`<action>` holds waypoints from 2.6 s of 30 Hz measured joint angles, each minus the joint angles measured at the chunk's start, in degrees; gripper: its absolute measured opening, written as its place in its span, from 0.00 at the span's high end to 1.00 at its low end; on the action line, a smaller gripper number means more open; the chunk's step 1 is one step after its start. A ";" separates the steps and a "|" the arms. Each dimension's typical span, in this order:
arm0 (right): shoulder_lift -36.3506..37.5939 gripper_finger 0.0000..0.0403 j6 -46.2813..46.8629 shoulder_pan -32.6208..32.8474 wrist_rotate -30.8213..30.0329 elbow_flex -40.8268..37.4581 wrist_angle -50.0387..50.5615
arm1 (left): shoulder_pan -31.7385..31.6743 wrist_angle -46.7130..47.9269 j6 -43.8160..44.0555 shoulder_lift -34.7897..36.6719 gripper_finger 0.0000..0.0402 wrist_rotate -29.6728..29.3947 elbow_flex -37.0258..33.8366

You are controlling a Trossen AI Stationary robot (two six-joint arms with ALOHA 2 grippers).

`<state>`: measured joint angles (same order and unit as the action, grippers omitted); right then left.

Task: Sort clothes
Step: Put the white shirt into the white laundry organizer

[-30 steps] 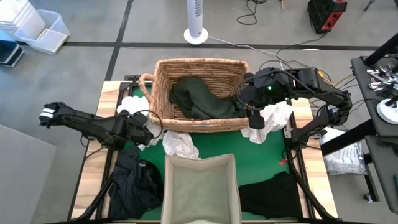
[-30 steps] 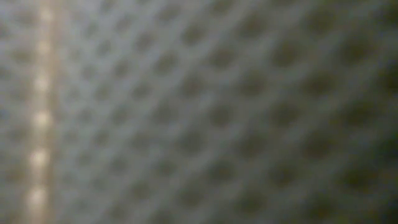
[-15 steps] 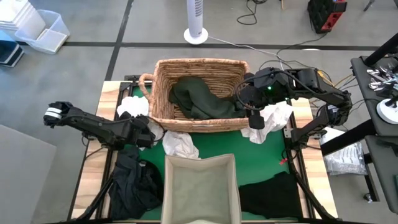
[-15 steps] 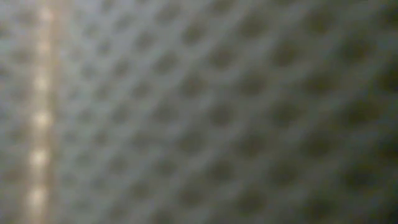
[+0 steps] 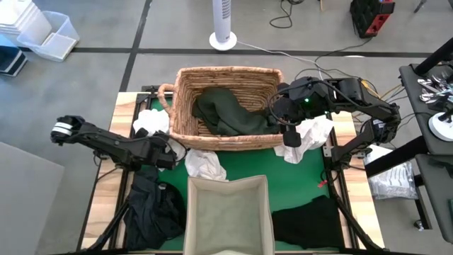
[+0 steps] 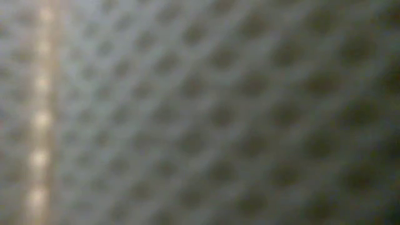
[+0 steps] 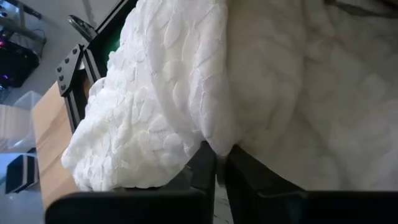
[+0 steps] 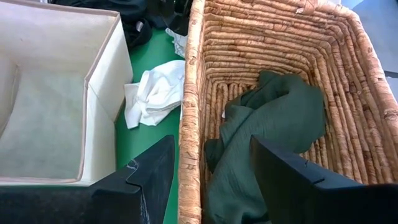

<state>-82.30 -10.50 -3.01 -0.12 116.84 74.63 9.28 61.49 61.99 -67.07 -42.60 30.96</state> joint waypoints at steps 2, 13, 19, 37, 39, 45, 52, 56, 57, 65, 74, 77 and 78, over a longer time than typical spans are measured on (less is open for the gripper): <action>0.00 0.50 0.00 -0.02 0.02 0.00 0.00 | 0.00 0.00 0.05 0.79 0.99 0.60 0.00; 0.00 0.50 0.72 0.00 0.06 -0.34 0.00 | 0.11 0.20 -4.06 10.01 1.00 7.80 0.02; 0.00 0.50 0.85 -0.02 0.06 -1.06 0.00 | 0.17 0.10 -6.42 16.86 1.00 10.51 0.04; -0.02 0.50 0.48 0.00 0.06 -3.23 -0.30 | 0.44 12.05 -10.74 19.78 1.00 7.21 14.94; -0.02 0.50 0.48 0.00 0.06 -3.23 -0.37 | 0.49 14.57 -10.92 19.17 1.00 7.17 17.21; -0.02 0.50 0.44 0.00 0.06 -3.26 -0.69 | 1.42 17.54 -15.05 18.67 1.00 4.37 24.14; -0.02 0.50 -1.43 0.00 0.06 -3.28 -3.82 | 1.55 21.99 -18.41 18.52 1.00 2.59 32.42; -0.02 0.50 -2.19 -0.01 0.06 -3.29 -3.89 | 1.53 22.78 -21.27 18.54 1.00 2.57 36.30; -0.02 0.50 -2.19 -0.01 0.06 -3.36 -4.11 | 1.54 22.84 -22.42 18.54 1.00 2.56 37.30; -0.02 0.50 -3.66 0.00 0.06 -4.18 -6.41 | 1.55 22.55 -30.62 17.56 1.00 -0.99 47.70; -0.02 0.50 -6.95 0.00 0.06 -8.43 -11.30 | 1.55 17.93 -41.98 14.09 1.00 -2.02 58.17; 0.03 0.50 -7.62 0.00 0.04 -10.12 -13.76 | 1.55 17.93 -43.26 12.25 1.00 -1.96 61.89; 0.11 0.50 -8.02 0.00 0.04 -10.66 -14.55 | 1.59 17.88 -43.32 11.50 1.00 -1.92 63.13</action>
<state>-82.19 -18.52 -3.01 -0.08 106.17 60.08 10.87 79.37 18.67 -55.57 -44.52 94.09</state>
